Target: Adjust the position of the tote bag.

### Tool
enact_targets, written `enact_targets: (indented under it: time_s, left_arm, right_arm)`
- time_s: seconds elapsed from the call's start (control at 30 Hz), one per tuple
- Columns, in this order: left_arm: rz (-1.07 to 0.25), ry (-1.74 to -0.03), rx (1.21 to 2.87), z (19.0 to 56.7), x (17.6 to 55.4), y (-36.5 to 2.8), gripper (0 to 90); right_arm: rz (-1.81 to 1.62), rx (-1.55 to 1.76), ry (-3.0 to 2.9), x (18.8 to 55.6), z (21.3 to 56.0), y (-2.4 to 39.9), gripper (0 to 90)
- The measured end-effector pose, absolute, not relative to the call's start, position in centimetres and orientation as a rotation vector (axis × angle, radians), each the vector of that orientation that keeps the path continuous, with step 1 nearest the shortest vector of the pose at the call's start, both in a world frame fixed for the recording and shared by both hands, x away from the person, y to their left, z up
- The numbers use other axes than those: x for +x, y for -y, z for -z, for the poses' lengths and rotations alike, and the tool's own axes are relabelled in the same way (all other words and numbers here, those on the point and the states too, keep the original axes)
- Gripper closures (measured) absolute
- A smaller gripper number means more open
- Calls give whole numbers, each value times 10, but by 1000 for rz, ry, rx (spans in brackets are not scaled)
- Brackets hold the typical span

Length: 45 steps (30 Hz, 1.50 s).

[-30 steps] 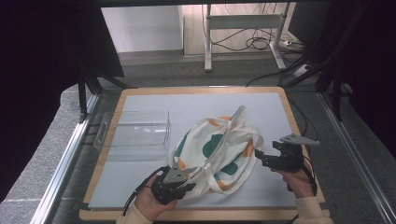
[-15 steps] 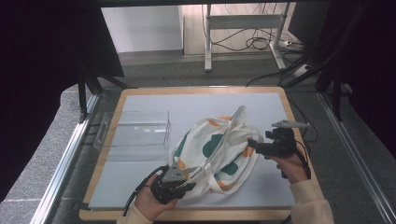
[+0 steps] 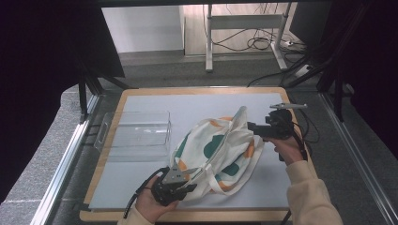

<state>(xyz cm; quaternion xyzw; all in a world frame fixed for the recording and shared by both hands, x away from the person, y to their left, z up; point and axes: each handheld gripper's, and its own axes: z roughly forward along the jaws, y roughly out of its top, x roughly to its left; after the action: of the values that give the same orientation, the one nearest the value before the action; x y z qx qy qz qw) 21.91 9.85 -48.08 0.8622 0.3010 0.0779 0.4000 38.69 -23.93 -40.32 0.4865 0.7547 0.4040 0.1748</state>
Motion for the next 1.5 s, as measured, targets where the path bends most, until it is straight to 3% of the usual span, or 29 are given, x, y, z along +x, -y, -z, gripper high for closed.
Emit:
enact_targets:
  time_s: [0.5, 1.27, 1.5]
  left_arm:
    - [-204, -750, 2187, 481, 219, -98, 841]
    - [-215, -740, 2194, 482, 218, -97, 840]
    - [-213, -743, 2187, 483, 218, -98, 841]
  right_arm:
    - [-1076, 1358, -2178, 414, 405, 205, 193]
    - [-955, 1467, -2164, 459, 421, 190, 196]
    - [-935, 1499, -2180, 464, 430, 184, 236]
